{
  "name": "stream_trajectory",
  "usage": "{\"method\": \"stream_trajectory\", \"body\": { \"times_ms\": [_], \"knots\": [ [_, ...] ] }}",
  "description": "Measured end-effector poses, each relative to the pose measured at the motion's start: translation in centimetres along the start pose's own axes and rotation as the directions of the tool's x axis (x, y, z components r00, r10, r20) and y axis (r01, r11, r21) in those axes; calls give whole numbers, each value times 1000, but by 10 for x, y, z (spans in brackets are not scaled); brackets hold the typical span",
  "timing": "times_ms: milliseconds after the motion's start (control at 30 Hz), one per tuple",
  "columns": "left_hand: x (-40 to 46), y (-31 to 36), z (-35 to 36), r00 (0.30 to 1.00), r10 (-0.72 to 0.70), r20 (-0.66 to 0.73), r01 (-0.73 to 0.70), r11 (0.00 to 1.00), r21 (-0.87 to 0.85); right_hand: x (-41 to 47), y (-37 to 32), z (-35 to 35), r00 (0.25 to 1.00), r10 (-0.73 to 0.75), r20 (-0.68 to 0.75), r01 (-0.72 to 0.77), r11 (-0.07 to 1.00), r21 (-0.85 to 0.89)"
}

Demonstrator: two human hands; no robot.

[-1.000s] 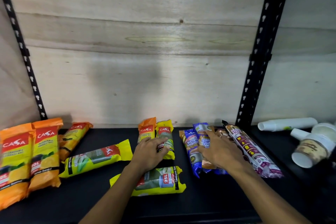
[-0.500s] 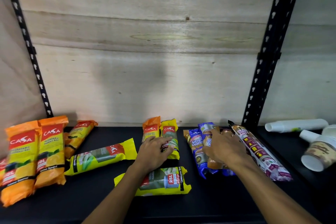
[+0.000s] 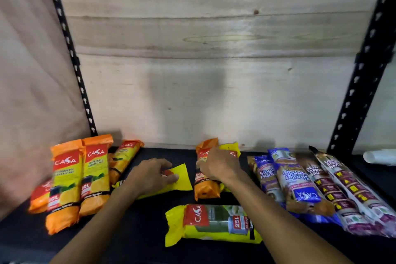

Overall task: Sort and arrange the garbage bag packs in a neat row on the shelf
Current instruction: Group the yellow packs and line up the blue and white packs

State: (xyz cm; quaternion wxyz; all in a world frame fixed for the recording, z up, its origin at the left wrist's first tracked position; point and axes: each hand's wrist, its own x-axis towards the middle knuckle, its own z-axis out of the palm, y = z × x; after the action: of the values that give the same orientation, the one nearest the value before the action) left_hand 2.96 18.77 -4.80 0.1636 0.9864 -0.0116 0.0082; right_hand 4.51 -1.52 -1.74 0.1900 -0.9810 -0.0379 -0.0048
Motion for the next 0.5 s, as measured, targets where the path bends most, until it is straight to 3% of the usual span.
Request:
{"method": "stream_trajectory", "body": {
  "times_ms": [133, 367, 500],
  "knots": [
    [-12, -20, -17, 985, 51, 165, -51, 999, -5, 17, -17, 22, 1000, 1, -5, -1, 995, -96],
    [-14, -29, -19, 982, 107, 155, -98, 993, -63, 38, -24, 34, 996, 81, -23, -84, 980, -178],
    [-12, -30, -21, 986, 77, 150, -52, 985, -167, 40, -22, 36, 998, 60, -35, -63, 993, -100]
  ]
}}
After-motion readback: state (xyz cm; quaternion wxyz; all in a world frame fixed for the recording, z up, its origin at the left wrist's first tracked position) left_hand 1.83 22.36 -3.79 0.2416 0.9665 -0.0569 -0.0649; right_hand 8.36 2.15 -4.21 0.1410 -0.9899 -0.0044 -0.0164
